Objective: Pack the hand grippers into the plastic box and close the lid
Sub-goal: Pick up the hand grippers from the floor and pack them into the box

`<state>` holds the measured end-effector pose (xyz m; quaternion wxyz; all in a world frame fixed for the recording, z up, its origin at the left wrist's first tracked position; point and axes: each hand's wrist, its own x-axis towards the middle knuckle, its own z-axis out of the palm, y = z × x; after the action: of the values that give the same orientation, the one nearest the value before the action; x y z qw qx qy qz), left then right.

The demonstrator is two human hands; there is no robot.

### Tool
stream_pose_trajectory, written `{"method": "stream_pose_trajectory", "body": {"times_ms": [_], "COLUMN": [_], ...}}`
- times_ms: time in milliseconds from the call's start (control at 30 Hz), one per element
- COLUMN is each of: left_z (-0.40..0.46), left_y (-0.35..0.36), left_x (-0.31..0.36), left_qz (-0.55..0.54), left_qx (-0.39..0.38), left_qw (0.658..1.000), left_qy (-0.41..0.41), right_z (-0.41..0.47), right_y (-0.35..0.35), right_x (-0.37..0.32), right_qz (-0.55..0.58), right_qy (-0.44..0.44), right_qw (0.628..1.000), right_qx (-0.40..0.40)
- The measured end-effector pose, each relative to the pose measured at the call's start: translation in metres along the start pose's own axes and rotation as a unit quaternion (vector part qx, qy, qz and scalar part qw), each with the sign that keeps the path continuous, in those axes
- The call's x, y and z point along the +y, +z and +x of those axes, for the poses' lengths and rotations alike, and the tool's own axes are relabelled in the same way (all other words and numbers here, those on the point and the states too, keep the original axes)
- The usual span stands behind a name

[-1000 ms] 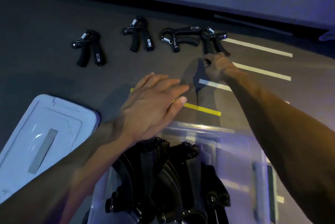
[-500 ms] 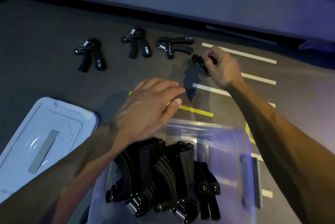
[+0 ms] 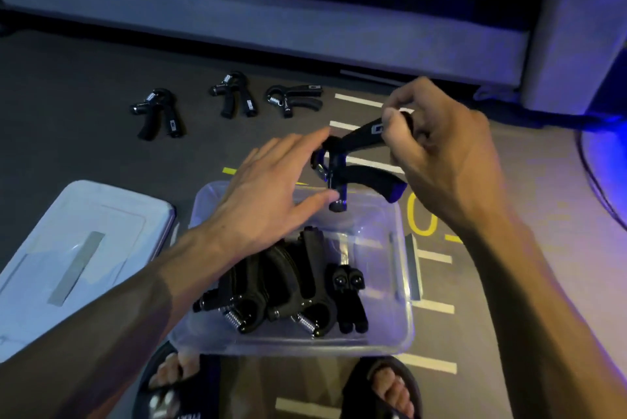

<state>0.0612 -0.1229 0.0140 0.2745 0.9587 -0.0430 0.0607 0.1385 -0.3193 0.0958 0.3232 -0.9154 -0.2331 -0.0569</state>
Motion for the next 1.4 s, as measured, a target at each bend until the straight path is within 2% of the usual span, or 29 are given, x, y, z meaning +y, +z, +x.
{"method": "stream_pose_trajectory", "body": {"times_ms": [167,267,467,600,767,1000,1200,1400], "left_z": [-0.014,-0.024,-0.041,-0.041,-0.042,-0.044,-0.043,-0.041], "left_y": [0.013,0.026,0.061,0.074,0.085,0.091,0.094,0.093], "left_x": [0.014,0.019,0.027,0.03,0.029,0.03,0.03,0.028], "left_qz": [0.021,0.017,0.084,0.128,0.154,0.162,0.161,0.156], "left_qx": [-0.026,-0.031,-0.125,-0.158,-0.163,-0.159,-0.152,-0.167], "left_qw": [0.999,0.997,0.977,0.97,0.966,0.965,0.964,0.964], "left_qy": [0.028,0.073,0.15,0.135,0.125,0.132,0.145,0.137], "right_z": [-0.027,-0.038,-0.051,-0.057,-0.064,-0.062,-0.047,-0.044], "right_y": [-0.019,-0.024,-0.002,0.025,0.049,0.053,0.048,0.048], "right_x": [0.002,0.011,0.024,0.028,0.035,0.039,0.036,0.032], "right_qz": [-0.122,-0.17,-0.255,-0.294,-0.3,-0.27,-0.245,-0.267], "right_qy": [-0.007,0.003,0.036,0.022,0.018,0.072,0.127,0.111], "right_qw": [0.99,0.978,0.931,0.903,0.882,0.859,0.804,0.788], "right_qx": [-0.069,-0.125,-0.257,-0.313,-0.363,-0.429,-0.527,-0.544]}}
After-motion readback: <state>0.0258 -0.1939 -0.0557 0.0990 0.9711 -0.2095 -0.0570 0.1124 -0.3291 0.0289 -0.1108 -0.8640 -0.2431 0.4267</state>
